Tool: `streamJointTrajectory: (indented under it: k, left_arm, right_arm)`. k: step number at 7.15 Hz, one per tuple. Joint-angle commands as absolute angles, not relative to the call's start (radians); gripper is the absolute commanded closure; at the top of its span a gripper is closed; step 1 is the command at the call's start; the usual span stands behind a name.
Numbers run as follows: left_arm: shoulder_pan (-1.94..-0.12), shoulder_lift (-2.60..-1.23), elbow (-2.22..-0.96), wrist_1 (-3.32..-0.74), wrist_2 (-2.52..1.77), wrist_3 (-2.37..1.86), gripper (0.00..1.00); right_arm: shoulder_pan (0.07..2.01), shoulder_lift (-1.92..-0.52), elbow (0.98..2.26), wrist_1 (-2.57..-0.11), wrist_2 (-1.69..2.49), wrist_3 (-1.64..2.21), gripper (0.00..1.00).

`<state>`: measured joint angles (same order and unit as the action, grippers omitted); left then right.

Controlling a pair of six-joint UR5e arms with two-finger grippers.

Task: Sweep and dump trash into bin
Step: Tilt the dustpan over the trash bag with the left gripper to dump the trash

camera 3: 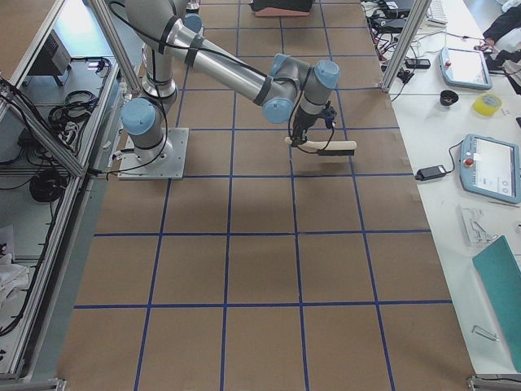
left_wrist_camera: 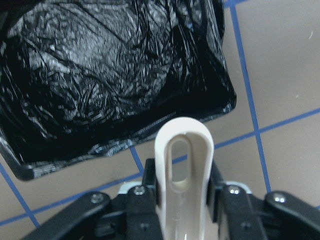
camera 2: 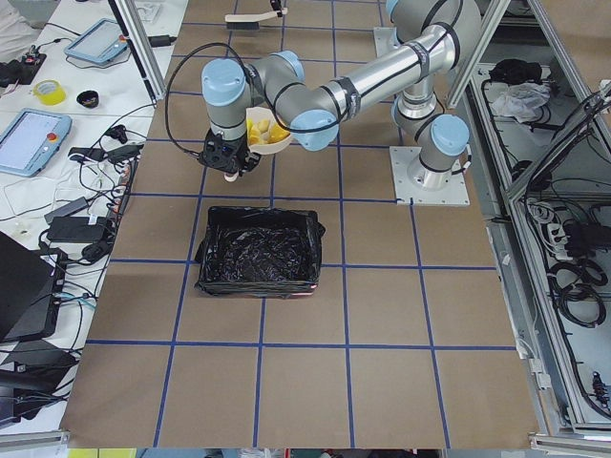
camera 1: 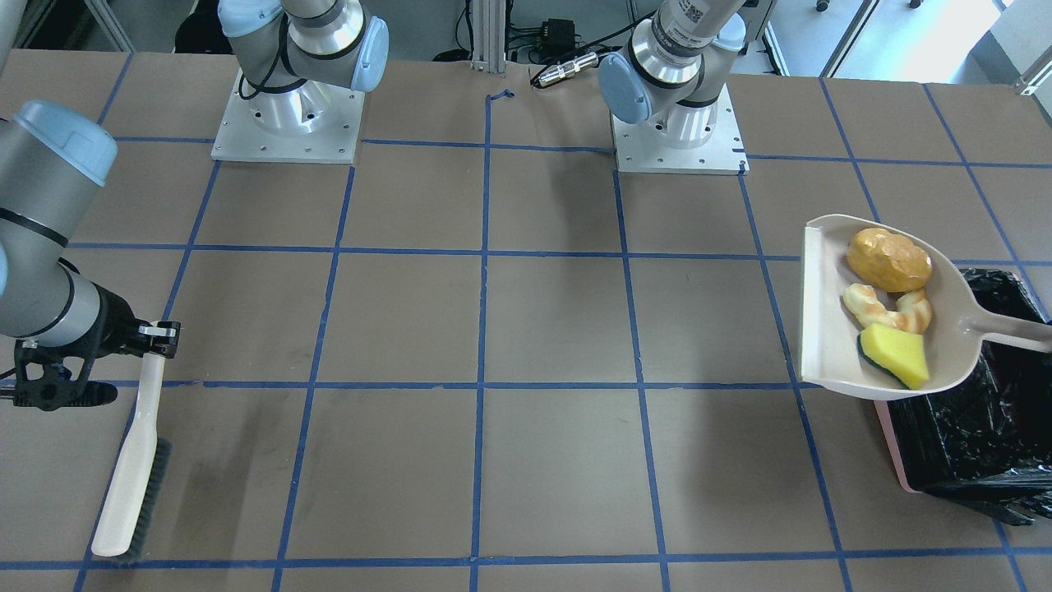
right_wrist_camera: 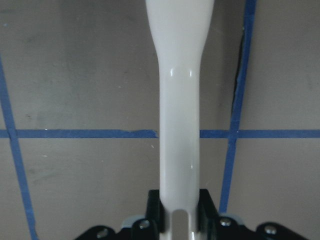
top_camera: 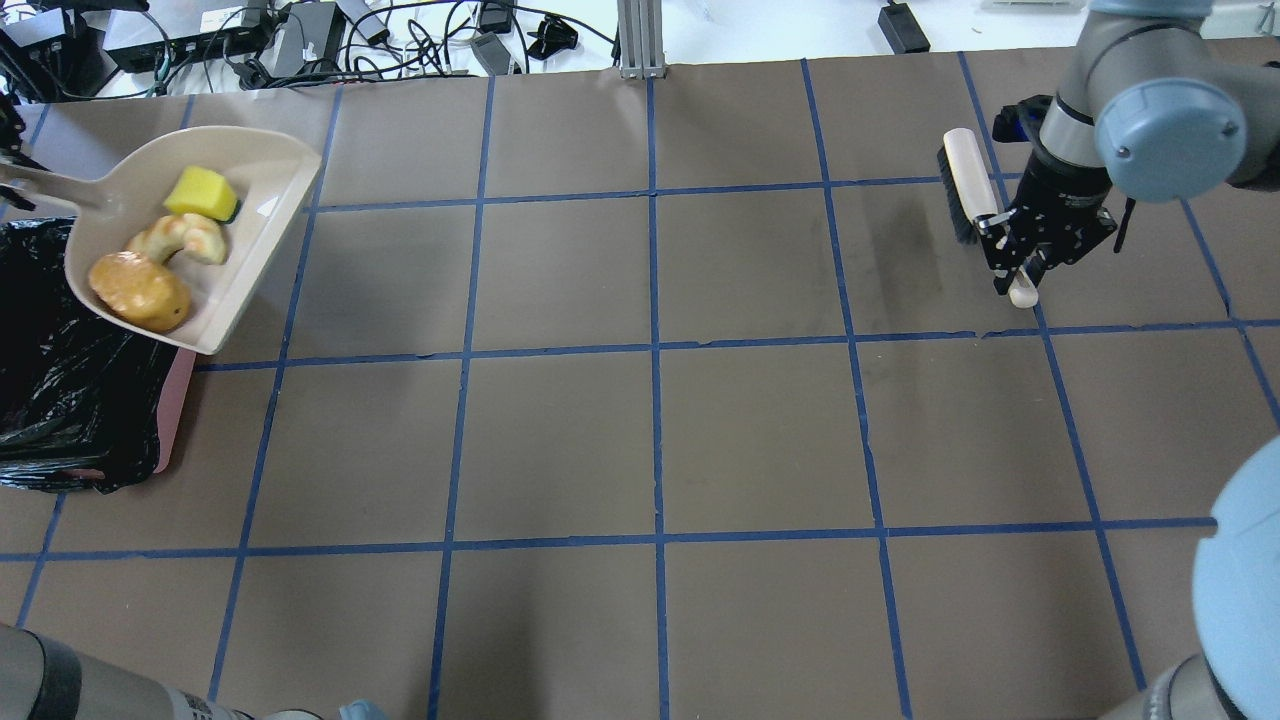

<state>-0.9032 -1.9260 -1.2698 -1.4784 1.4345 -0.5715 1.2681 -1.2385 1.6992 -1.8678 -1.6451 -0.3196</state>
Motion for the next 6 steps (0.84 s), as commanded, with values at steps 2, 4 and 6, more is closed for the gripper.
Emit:
streamJointTrajectory:
  k: [2,4,6]
  left_arm:
    - [-0.812,-2.058,-1.094,-1.468,1.442,-0.352,1.0]
    - [-0.784,-2.147,-1.049,-1.361,1.433,-0.257,1.0]
    - [-0.761,-2.187,-1.019,-1.323,1.413,-0.189,1.0]
  right_arm:
    - [1.209,-1.224,1.738,-1.948,-1.679,-0.425,1.0]
    - [1.174,-1.207,1.738,-1.947,-1.686,-0.454,1.0]
    - [1.173,-1.209,1.736,-1.945,-1.675,-0.437,1.0]
